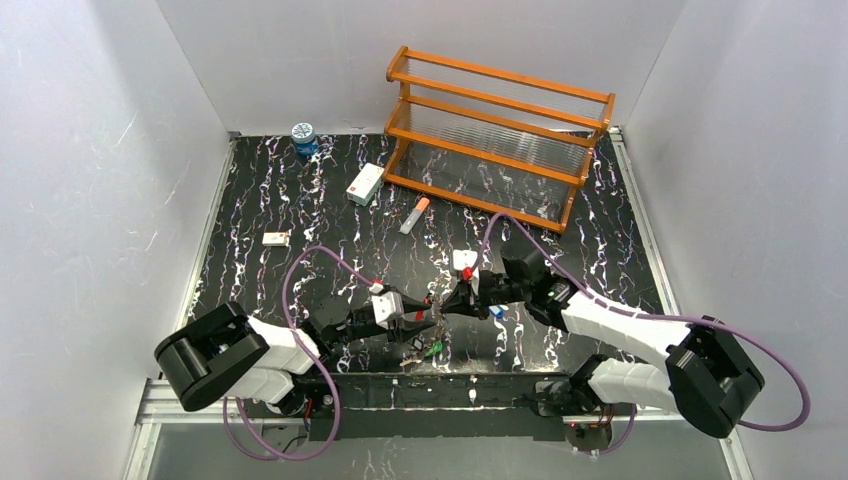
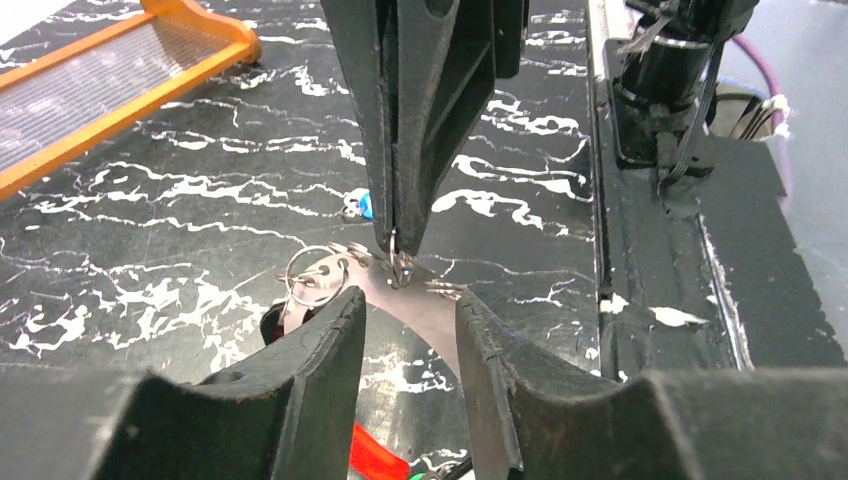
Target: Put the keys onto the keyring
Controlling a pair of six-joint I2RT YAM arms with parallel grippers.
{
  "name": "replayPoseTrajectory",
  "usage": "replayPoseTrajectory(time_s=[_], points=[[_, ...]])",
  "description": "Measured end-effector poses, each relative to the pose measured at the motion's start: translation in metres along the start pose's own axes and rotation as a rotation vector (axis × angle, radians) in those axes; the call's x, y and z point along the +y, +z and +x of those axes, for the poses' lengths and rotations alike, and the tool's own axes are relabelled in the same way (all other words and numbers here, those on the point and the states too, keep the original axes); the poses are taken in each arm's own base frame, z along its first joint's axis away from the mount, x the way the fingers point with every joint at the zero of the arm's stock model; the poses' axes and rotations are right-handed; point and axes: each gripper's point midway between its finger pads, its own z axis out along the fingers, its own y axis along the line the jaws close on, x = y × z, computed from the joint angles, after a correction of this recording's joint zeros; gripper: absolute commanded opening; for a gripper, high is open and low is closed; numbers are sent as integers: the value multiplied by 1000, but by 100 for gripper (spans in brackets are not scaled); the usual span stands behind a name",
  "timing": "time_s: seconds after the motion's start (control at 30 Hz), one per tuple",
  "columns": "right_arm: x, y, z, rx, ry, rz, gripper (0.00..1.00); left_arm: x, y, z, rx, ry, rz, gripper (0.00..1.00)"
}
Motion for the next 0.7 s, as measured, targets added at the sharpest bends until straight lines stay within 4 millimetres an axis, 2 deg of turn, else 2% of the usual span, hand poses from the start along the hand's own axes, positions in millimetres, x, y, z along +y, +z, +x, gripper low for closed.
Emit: replayPoseTrajectory(time_s=[0.1,0.37,0.7], points=[[-5,0,6,54,15,9,1,2,-2,6,35,14,-8,38],[-12,6,40,262,77,32,1,7,-2,18,117,38,-17,38],[-4,12,45,354,10,26,1,7,2,32,180,12,3,29]])
